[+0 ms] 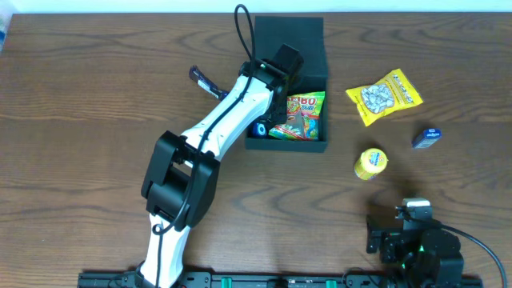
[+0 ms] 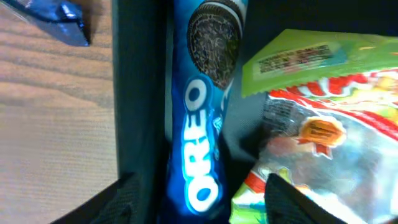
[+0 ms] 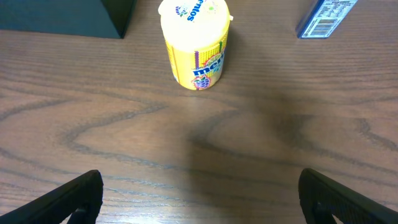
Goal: Pack container
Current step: 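Release the Oreo pack and move the left gripper to the blue bar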
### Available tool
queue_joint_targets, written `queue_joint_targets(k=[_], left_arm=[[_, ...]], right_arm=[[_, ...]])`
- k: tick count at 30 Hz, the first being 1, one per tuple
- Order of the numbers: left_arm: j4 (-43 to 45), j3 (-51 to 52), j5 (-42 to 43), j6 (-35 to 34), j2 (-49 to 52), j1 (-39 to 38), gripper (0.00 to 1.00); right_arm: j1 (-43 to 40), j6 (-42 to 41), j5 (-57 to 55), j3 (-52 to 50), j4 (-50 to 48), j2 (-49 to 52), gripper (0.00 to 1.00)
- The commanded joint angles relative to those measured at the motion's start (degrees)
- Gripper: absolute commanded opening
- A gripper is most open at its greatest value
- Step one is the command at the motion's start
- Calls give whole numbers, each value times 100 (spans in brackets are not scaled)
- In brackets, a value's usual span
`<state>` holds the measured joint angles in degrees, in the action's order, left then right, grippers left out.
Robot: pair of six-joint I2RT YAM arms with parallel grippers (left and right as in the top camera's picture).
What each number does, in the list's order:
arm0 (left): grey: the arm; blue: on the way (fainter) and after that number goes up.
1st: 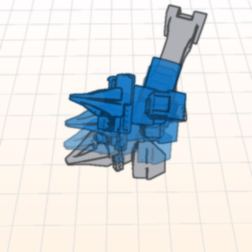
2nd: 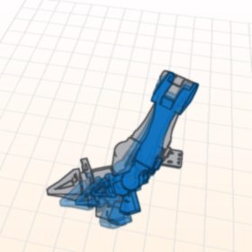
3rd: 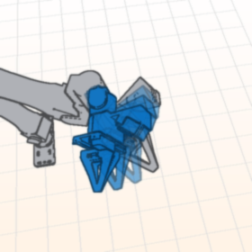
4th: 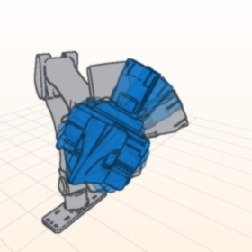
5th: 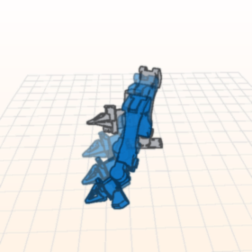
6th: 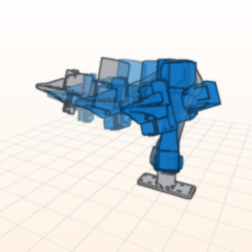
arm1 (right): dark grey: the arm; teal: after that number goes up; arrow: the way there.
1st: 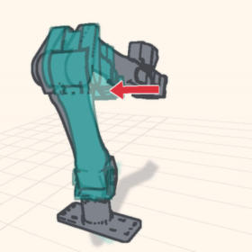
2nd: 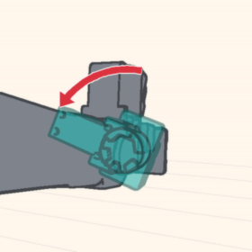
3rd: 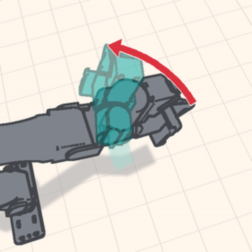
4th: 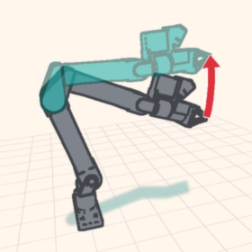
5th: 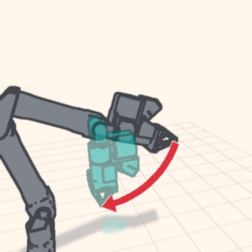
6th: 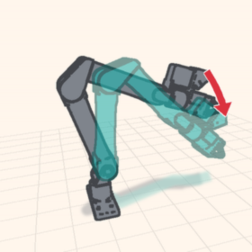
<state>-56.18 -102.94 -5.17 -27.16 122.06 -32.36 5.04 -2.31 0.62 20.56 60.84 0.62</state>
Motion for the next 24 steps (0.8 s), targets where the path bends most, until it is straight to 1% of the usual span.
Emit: queue_joint_targets(k=[1, 4, 6, 12, 16, 20, 24], left_arm=[[-133, -149, -374, -28, -533, 42, 68], [-238, -149, -437, -35, -782, 90, 77], [-317, -149, -420, -164, -935, 157, 81], [-533, -149, -417, -599, -1397, 382, 86], [-555, -149, -133, -1132, -1458, 658, 90], [-551, -146, 337, -1746, -1379, 1040, 91], [-498, -149, 334, -2573, -1342, 1392, 91]], right_arm=[[-48, 68, 7, -15, 46, -31, 99], [-48, 68, 7, -15, 46, -28, 99], [-48, 68, 7, -15, 46, -28, 99], [-48, 68, 4, -15, 46, -31, 99], [-48, 68, 4, -15, 46, -28, 99], [-48, 68, 4, -15, 46, -28, 99], [-48, 68, 7, -15, 46, -28, 99]])
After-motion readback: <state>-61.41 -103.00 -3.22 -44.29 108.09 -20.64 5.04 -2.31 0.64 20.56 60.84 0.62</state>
